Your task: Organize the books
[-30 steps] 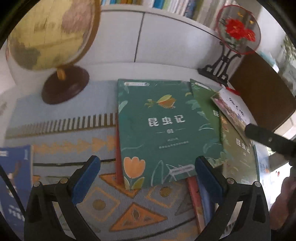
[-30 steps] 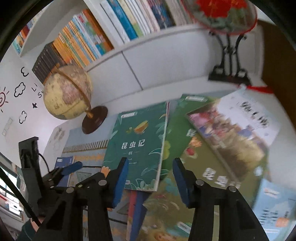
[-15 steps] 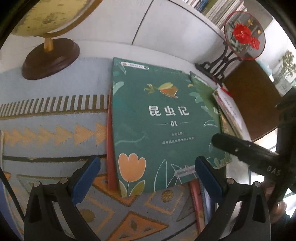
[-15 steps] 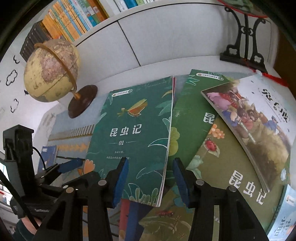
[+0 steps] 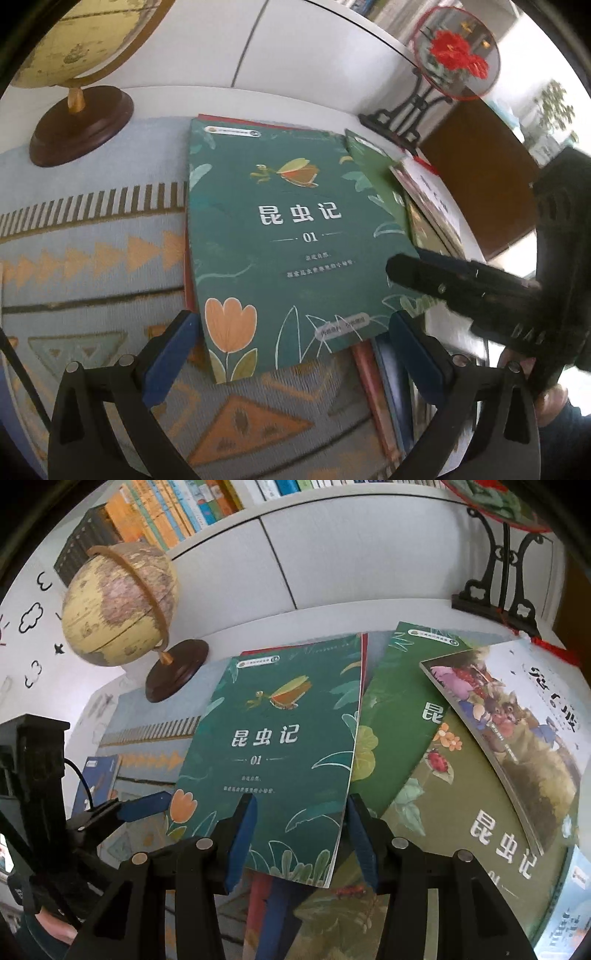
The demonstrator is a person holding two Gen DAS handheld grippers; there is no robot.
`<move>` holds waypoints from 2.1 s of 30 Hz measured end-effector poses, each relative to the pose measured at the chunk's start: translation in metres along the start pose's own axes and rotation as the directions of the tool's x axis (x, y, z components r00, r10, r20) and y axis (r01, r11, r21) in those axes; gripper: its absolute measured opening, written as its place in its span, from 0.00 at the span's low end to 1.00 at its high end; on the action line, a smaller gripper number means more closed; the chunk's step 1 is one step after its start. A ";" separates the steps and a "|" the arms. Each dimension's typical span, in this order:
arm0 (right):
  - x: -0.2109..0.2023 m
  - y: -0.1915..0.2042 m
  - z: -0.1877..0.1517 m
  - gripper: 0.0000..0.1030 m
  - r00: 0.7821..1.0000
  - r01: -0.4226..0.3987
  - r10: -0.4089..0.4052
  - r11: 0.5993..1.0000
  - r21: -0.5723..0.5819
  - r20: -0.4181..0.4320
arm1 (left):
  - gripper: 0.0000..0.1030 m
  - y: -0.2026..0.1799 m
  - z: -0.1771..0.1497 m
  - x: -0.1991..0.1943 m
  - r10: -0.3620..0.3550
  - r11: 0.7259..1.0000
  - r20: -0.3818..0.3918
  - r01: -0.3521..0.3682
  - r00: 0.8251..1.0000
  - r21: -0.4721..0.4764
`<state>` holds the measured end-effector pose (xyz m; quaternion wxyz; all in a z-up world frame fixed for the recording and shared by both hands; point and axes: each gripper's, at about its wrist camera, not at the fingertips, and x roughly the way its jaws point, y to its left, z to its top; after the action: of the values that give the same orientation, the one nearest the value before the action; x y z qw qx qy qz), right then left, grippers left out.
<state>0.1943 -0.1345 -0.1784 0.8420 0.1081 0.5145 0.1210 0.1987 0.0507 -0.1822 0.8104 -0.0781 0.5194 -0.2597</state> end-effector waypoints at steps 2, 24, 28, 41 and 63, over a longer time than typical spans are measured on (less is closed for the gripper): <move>-0.008 -0.001 -0.004 0.48 0.999 -0.054 0.054 0.999 0.003 0.000 | 0.99 -0.004 -0.007 -0.006 0.008 1.000 -0.008 -0.008 1.000 0.024; -0.066 -0.029 -0.112 0.48 0.992 -0.055 0.067 0.993 0.109 -0.106 | 0.99 -0.049 -0.086 -0.019 -0.162 0.987 -0.071 0.161 0.984 -0.023; -0.059 -0.028 -0.111 0.40 0.989 -0.114 0.124 0.986 0.123 -0.076 | 0.99 -0.050 -0.083 -0.016 -0.210 0.978 -0.077 0.208 0.975 -0.030; -0.049 -0.002 -0.105 0.12 0.980 -0.160 0.168 0.984 0.082 -0.104 | 0.96 -0.039 -0.083 -0.034 -0.193 0.981 -0.071 0.192 0.979 -0.016; -0.046 -0.010 -0.106 0.14 0.984 -0.122 0.131 0.989 0.079 -0.122 | 0.33 0.019 -0.090 -0.044 -0.043 0.987 -0.062 0.033 0.997 -0.159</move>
<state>0.0801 -0.1525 -0.1906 0.7938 0.1624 0.5631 0.1625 0.1116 0.1015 -0.1950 0.7792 -0.1436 0.5628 -0.2354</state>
